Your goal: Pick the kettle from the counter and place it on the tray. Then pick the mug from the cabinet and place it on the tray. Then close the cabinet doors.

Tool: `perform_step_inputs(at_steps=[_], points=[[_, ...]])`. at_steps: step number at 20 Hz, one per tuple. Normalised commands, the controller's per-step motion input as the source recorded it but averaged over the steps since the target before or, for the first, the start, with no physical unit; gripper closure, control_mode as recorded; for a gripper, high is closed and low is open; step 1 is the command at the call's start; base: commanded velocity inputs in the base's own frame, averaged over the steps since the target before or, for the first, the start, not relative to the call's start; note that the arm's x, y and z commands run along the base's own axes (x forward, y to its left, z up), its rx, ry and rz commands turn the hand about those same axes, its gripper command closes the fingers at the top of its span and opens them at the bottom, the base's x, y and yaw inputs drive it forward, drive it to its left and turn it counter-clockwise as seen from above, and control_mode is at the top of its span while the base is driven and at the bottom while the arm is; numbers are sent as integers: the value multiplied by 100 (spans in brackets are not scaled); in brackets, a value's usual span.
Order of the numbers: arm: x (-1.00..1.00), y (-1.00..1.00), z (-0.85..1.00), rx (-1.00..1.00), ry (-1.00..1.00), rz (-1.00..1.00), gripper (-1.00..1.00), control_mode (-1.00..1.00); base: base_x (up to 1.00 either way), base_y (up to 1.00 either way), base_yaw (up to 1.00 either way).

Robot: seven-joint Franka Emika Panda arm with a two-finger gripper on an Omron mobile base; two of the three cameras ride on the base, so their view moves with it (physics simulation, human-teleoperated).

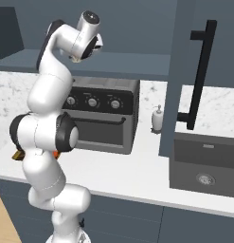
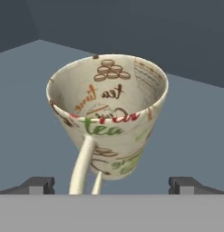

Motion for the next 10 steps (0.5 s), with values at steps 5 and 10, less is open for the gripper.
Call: perform_step_inputs(at_steps=[5, 10], points=[[4, 0, 0, 0, -1, 0, 100, -100, 0, 0, 0], [0, 2, 0, 0, -1, 0, 100, -100, 0, 0, 0]])
